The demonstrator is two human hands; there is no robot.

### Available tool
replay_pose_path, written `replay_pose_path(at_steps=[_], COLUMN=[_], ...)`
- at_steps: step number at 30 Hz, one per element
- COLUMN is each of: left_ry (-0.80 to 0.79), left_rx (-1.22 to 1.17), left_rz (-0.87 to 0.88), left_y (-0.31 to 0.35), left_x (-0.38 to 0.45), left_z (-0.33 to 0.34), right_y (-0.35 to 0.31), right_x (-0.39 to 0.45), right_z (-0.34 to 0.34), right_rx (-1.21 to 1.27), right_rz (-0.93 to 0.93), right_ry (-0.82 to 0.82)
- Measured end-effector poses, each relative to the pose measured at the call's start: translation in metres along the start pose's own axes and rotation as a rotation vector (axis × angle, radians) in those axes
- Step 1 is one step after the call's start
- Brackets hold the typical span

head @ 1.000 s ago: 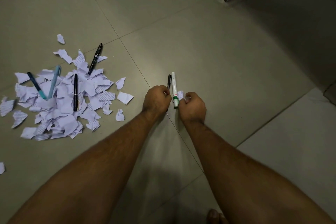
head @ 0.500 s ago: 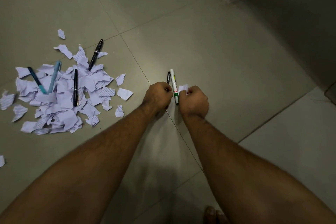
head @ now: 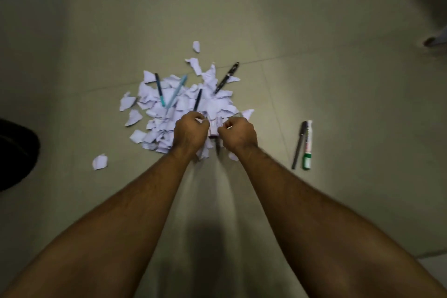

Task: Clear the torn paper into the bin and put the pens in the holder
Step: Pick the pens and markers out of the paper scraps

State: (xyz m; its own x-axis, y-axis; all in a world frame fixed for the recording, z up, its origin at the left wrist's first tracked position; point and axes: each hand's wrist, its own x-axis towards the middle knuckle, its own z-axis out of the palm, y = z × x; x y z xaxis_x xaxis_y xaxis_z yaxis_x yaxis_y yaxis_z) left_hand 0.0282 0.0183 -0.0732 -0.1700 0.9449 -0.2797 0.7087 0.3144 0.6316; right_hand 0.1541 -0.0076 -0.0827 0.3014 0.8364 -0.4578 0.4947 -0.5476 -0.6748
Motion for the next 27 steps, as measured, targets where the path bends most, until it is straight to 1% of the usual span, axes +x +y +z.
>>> replay_pose_path(at_steps=[2, 3, 5, 8, 11, 13, 15, 18, 22, 27], left_ry=[0.067, 0.072, 0.070, 0.079, 0.079, 0.049, 0.011, 0.020, 0.015, 0.073], left_rx=[-0.017, -0.015, 0.013, 0.090, 0.210, 0.307, 0.323, 0.178, -0.081, -0.211], left_rz=[-0.061, -0.070, -0.077, -0.057, -0.063, -0.110, -0.177, -0.274, -0.245, -0.250], left_y=[-0.015, -0.020, -0.029, -0.025, -0.010, -0.001, 0.007, 0.012, 0.017, 0.016], left_x=[0.013, 0.017, 0.024, 0.030, 0.036, 0.040, 0.045, 0.055, 0.055, 0.056], left_z=[-0.015, -0.017, -0.018, -0.012, -0.003, 0.001, 0.001, -0.003, -0.002, -0.003], right_y=[-0.008, -0.009, -0.011, -0.017, -0.027, -0.034, -0.042, -0.056, -0.061, -0.065], right_x=[0.006, 0.008, 0.008, 0.013, 0.031, 0.047, 0.064, 0.090, 0.102, 0.108], right_z=[0.024, 0.030, 0.036, 0.032, 0.025, 0.018, 0.012, 0.009, 0.014, 0.020], right_rx=[-0.110, -0.158, -0.200, -0.137, -0.016, 0.031, 0.054, 0.124, 0.080, 0.102], right_rz=[-0.058, -0.076, -0.120, -0.178, -0.121, -0.060, -0.006, 0.088, 0.161, 0.185], right_ry=[-0.052, -0.035, 0.078, 0.282, 0.341, 0.330, 0.296, 0.241, 0.180, 0.176])
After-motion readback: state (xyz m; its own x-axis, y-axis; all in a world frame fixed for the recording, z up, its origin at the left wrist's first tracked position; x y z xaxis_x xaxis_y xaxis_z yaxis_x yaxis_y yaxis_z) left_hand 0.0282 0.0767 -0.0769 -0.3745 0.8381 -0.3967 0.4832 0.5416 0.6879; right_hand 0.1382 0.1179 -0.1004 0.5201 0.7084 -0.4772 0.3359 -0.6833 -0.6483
